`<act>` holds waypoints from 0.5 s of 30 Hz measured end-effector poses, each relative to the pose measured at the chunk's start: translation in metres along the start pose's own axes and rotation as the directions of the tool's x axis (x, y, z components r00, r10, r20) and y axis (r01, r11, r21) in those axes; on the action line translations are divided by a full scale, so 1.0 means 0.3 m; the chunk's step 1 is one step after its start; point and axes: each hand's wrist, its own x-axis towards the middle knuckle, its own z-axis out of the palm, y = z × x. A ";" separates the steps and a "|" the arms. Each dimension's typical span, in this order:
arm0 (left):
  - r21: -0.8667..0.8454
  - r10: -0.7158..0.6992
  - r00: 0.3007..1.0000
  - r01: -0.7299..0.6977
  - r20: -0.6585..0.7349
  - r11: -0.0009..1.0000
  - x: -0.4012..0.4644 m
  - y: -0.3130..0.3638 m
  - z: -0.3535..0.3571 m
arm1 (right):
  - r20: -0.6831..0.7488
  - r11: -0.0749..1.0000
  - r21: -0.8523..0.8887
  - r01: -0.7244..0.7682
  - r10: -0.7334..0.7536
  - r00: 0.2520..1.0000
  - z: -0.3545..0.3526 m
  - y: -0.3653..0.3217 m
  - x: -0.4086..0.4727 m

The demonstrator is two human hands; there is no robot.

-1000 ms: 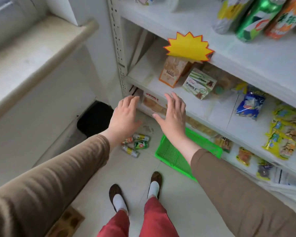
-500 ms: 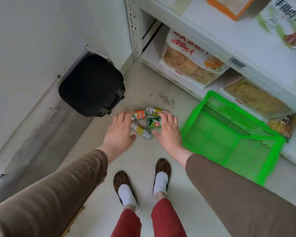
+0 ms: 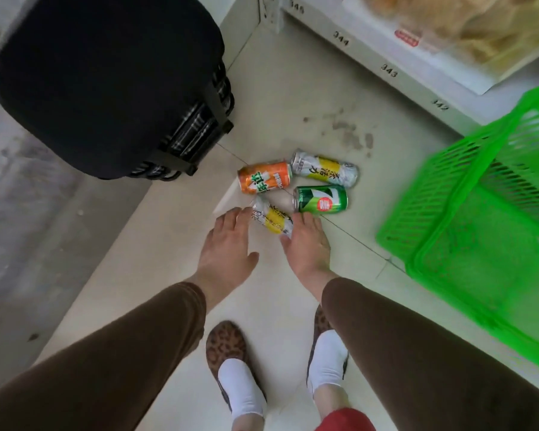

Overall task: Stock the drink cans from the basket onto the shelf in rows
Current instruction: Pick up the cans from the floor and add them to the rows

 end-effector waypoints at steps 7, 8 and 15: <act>-0.032 -0.007 1.000 0.007 -0.006 0.999 0.002 -0.080 0.068 | -0.012 1.000 0.007 0.006 -0.006 1.000 0.143 -0.053 0.021; -0.033 -0.010 1.000 0.010 -0.001 0.999 -0.004 -0.084 0.066 | 0.017 0.999 0.034 -0.011 0.010 1.000 0.150 -0.061 0.023; -0.053 -0.063 0.998 0.062 -0.014 0.997 -0.136 -0.010 -0.105 | 0.042 0.921 0.341 -0.190 0.187 0.981 -0.088 -0.103 -0.074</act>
